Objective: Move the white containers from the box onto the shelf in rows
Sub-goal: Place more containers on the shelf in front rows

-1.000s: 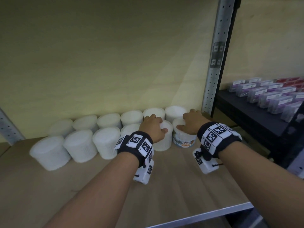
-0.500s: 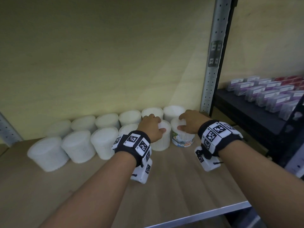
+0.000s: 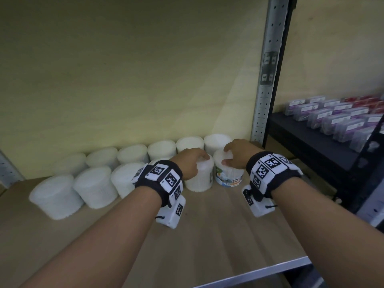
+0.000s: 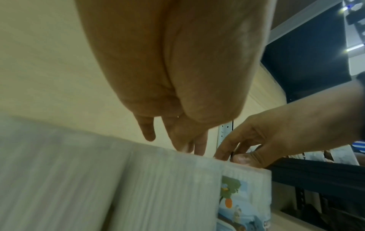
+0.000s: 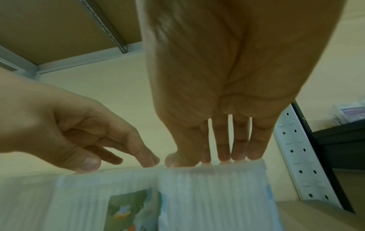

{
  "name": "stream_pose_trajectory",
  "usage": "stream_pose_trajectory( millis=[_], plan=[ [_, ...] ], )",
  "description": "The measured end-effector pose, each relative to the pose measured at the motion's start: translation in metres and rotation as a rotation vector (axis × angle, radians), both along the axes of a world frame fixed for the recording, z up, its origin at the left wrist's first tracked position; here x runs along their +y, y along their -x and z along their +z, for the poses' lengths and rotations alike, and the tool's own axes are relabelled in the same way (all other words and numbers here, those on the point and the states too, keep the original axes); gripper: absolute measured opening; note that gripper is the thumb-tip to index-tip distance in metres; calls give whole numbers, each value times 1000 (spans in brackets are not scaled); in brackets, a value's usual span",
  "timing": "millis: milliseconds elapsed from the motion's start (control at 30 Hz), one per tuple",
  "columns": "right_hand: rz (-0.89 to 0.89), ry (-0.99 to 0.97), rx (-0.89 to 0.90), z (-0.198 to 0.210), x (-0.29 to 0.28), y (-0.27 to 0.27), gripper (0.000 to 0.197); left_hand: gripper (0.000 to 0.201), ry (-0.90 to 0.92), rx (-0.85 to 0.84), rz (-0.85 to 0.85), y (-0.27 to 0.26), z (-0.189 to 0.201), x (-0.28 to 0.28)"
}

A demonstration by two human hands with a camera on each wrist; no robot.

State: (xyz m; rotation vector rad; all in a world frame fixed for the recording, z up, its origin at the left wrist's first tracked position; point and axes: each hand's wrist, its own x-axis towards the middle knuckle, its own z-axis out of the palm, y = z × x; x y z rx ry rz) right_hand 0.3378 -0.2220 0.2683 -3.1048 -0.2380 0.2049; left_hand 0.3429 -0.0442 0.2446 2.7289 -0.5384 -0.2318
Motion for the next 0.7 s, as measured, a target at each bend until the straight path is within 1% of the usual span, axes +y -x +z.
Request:
stream_pose_trajectory(
  millis=[67,133,167,233,333,400,567,700],
  plan=[
    [-1,12,1,1,1,1,56,46,73,-77,16,-1,-1,-2],
    [0,17,1,0,1,1,54,32,97,-234,79,-1,-2,-7],
    [2,18,0,0,1,1,54,30,92,-300,125,-2,-2,-9],
    [5,17,-4,-1,0,1,54,36,45,-351,201,-1,-4,-12],
    [7,16,-3,-1,-1,1,54,47,-81,-305,244,-3,-9,-15],
    [9,16,-3,-1,-1,1,53,50,-131,-272,248,-4,-13,-15],
    [11,16,-11,-1,-1,1,52,50,-145,-277,230,-5,-17,-15],
    [13,15,-17,-2,-1,2,52,49,-140,-206,194,-8,-12,-13]
  ],
)
